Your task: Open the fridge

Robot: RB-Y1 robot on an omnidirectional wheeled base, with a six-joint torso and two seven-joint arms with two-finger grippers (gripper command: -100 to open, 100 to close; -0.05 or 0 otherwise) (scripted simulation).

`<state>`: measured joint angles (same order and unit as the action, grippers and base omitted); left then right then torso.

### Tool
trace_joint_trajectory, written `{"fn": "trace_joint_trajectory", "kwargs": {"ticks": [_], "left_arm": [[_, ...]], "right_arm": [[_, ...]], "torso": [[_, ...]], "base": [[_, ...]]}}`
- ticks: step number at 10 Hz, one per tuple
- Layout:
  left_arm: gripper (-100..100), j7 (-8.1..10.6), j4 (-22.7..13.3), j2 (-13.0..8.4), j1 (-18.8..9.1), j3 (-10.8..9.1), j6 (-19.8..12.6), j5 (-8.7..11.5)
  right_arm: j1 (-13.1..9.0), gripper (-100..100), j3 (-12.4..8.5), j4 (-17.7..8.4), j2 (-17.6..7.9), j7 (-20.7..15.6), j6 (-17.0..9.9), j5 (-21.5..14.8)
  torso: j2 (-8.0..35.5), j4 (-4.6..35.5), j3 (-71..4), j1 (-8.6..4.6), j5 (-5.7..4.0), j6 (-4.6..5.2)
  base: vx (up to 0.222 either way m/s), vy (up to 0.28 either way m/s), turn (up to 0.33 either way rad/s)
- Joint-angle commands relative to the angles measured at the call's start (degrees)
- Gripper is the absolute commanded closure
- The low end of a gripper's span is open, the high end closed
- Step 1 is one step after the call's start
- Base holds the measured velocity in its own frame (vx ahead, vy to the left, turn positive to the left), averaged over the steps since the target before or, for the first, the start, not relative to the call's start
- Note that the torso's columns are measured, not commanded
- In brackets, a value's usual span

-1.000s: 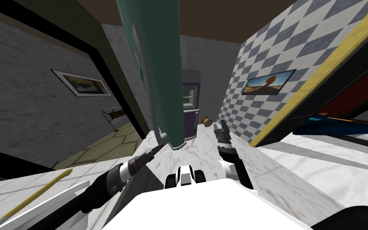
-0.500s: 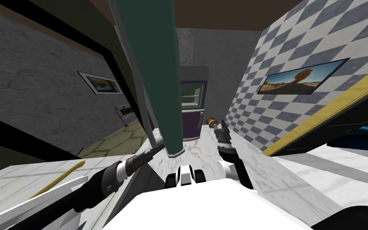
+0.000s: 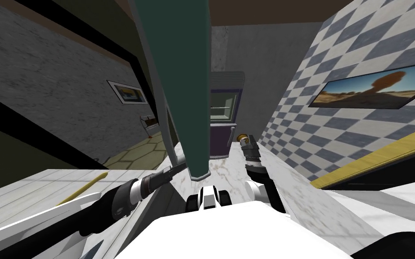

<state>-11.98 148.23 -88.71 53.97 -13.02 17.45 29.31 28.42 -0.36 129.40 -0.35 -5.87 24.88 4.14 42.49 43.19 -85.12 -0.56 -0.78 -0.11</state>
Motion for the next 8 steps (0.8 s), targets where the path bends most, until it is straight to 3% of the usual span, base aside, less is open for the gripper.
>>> {"fn": "trace_joint_trajectory", "kwargs": {"ticks": [1, 2, 3, 8], "left_arm": [[-100, -0.41, 0.8, -0.23, -1.14, -1.86, 1.7, 1.2], [-100, -0.41, 0.8, -0.23, -1.14, -0.99, 1.7, 1.2], [-100, -0.41, 0.8, -0.23, -1.14, -1.86, 1.7, 1.2], [-100, -0.41, 0.8, -0.23, -1.14, -1.86, 1.7, 1.2]], "right_arm": [[-0.01, 0, 0.0, 0.0, 0.0, 0.0, 0.0, 0.0], [-0.02, 0, 0.01, 0.0, 0.0, 0.0, 0.0, 0.0], [-0.02, 0, 0.01, 0.0, 0.0, 0.0, 0.0, 0.0], [-0.02, 0, 0.01, 0.0, 0.0, 0.0, 0.0, 0.0]], "torso": [[0.02, 0.04, 0.0, -0.05, -0.01, 0.14], [-0.04, -0.05, 0.09, -0.03, 0.07, 0.27], [-0.03, -0.11, 0.14, 0.03, 0.12, 0.24], [-0.01, 0.1, -0.02, -0.14, -0.08, 0.17]], "base": [[0.008, 0.002, 0.0], [0.001, 0.006, -0.02], [-0.009, 0.001, -0.002], [-0.001, -0.001, -0.003]]}}
